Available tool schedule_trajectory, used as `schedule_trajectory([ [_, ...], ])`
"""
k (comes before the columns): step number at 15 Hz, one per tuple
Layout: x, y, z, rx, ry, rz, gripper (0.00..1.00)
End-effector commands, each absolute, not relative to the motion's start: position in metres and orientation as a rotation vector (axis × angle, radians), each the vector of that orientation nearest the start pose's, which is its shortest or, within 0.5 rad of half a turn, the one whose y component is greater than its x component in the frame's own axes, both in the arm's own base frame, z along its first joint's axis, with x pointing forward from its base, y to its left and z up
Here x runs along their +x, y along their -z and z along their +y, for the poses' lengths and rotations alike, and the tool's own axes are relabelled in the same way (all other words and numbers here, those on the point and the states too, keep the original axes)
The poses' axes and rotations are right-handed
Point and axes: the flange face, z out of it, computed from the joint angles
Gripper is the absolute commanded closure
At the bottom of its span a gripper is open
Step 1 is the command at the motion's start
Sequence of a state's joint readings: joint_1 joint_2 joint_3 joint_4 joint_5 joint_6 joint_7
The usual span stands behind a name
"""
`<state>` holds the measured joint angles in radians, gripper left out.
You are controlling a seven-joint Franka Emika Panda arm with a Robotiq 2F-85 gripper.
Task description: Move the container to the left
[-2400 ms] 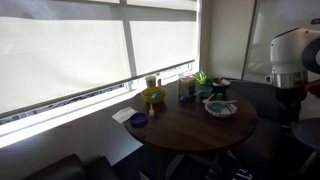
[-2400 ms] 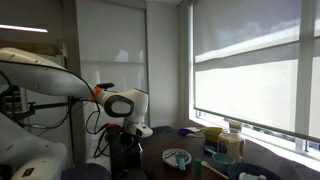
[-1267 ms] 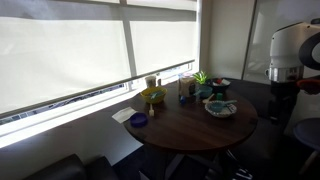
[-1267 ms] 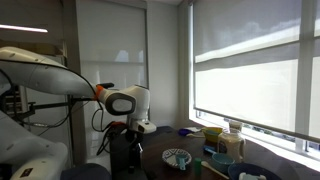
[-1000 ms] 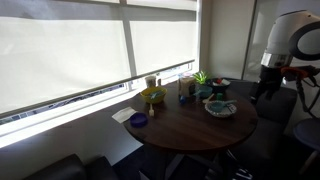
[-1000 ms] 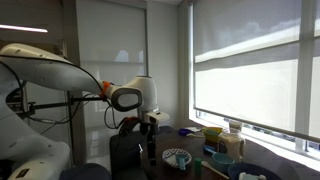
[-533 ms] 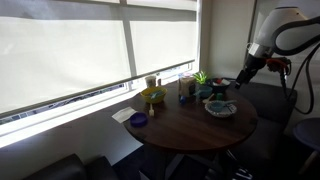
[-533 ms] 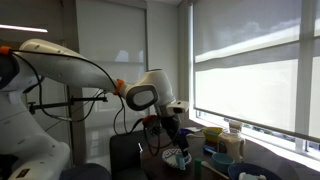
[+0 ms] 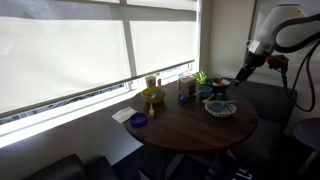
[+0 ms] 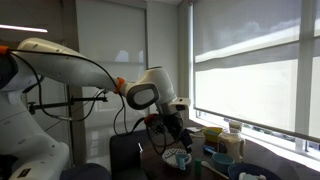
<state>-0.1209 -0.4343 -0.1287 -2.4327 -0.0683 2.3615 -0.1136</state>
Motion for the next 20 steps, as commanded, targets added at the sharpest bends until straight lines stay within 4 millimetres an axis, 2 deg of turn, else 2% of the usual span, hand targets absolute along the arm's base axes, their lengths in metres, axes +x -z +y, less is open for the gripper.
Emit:
schedule_trajectory([
  [1, 0.456, -0.528, -0.138, -3.132, 0.853, 0.235, 0.0],
  [4, 0.494, -0.568, -0.165, -3.087, 1.173, 0.23, 0.0],
  [5, 0.507, -0.582, -0.169, -3.059, 1.282, 0.212, 0.0],
  [7, 0.538, -0.614, -0.163, -2.969, 1.46, 0.172, 0.0],
  [8, 0.551, -0.626, -0.159, -2.93, 1.502, 0.169, 0.0],
  [10, 0.572, -0.648, -0.151, -2.888, 1.449, 0.219, 0.0],
  [12, 0.586, -0.667, -0.14, -2.872, 1.319, 0.208, 0.0],
  [13, 0.592, -0.671, -0.137, -2.87, 1.268, 0.199, 0.0],
  [14, 0.574, -0.655, -0.14, -2.893, 1.329, 0.218, 0.0],
  [15, 0.578, -0.661, -0.138, -2.891, 1.321, 0.211, 0.0],
  [20, 0.577, -0.654, -0.141, -2.899, 1.306, 0.222, 0.0],
])
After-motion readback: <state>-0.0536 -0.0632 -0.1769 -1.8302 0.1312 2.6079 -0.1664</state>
